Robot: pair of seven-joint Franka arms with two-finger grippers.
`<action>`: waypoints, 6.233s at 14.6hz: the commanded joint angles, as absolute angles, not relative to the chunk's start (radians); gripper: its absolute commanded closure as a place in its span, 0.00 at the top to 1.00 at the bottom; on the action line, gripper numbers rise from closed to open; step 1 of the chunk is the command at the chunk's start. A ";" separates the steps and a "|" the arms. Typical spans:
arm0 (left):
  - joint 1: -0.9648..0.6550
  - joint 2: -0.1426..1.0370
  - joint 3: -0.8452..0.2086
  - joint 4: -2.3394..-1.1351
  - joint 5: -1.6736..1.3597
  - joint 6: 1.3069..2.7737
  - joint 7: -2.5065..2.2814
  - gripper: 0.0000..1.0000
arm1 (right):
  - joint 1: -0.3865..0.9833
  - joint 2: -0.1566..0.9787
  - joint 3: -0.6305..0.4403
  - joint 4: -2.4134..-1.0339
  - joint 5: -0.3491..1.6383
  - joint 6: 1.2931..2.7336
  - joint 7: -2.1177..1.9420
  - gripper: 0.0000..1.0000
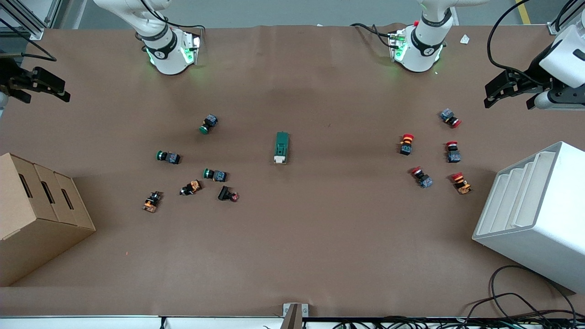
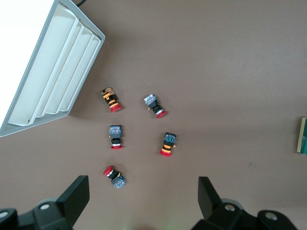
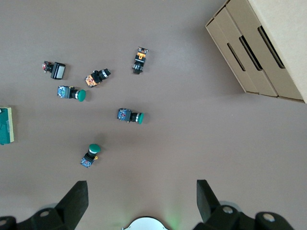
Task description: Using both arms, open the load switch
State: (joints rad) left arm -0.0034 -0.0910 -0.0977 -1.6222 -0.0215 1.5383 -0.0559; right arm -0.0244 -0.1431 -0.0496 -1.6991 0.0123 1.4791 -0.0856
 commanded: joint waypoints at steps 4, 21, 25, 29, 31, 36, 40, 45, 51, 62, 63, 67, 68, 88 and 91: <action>-0.015 -0.077 -0.100 -1.583 -0.026 1.516 -0.038 1.00 | -0.031 -0.163 -0.060 -1.721 0.043 1.493 -0.103 1.00; -0.662 0.412 -0.327 -1.543 0.332 2.028 -1.257 1.00 | -0.020 0.150 -0.055 -1.569 0.002 1.491 -0.088 1.00; -0.802 0.543 -0.330 -1.601 0.677 2.114 -1.694 1.00 | 0.081 0.202 -0.052 -1.571 0.020 1.506 0.272 1.00; -0.885 0.633 -0.331 -1.680 0.995 2.120 -2.019 1.00 | 0.251 0.288 -0.052 -1.568 0.069 1.552 0.704 1.00; -0.911 0.658 -0.333 -1.727 1.159 2.128 -2.219 1.00 | 0.305 0.340 -0.052 -1.562 0.153 1.600 0.945 1.00; -0.966 0.764 -0.331 -1.861 1.670 2.065 -2.629 0.99 | 0.455 0.465 -0.051 -1.551 0.199 1.753 1.322 1.00; -1.006 0.831 -0.324 -1.856 1.730 1.929 -2.629 0.99 | 0.541 0.615 -0.051 -1.448 0.251 1.775 1.569 1.00; -1.051 0.907 -0.321 -1.838 1.799 1.807 -2.629 0.99 | 0.649 0.739 -0.044 -1.404 0.261 1.873 1.839 1.00; -1.063 0.963 -0.313 -1.757 1.804 1.805 -2.536 0.99 | 0.741 0.802 -0.043 -1.404 0.261 1.945 1.960 1.00; -1.058 0.973 -0.279 -1.701 1.827 1.805 -2.545 0.99 | 0.742 0.787 -0.028 -1.316 0.264 1.726 1.957 1.00; -1.055 0.971 -0.276 -1.700 1.828 1.805 -2.545 0.99 | 0.742 0.787 -0.009 -1.316 0.262 1.715 1.957 1.00; -1.055 0.971 -0.267 -1.698 1.829 1.807 -2.546 0.99 | 0.745 0.787 0.000 -1.318 0.261 1.668 1.951 1.00; -1.055 0.971 -0.267 -1.698 1.829 1.807 -2.546 0.99 | 0.749 0.787 0.000 -1.318 0.261 1.658 1.951 1.00; -1.058 0.973 -0.268 -1.710 1.829 1.816 -2.572 1.00 | 0.779 0.795 0.025 -1.388 0.229 1.606 1.905 1.00; -1.057 0.968 -0.268 -1.712 1.829 1.818 -2.556 0.99 | 0.784 0.795 0.025 -1.390 0.226 1.608 1.905 1.00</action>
State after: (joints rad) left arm -1.0514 0.9579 -0.2742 -1.7195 1.8064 1.8066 -2.5596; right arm 0.7715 0.7994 0.0252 -1.3718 0.2423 1.6004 1.9136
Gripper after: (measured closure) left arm 0.004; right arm 0.000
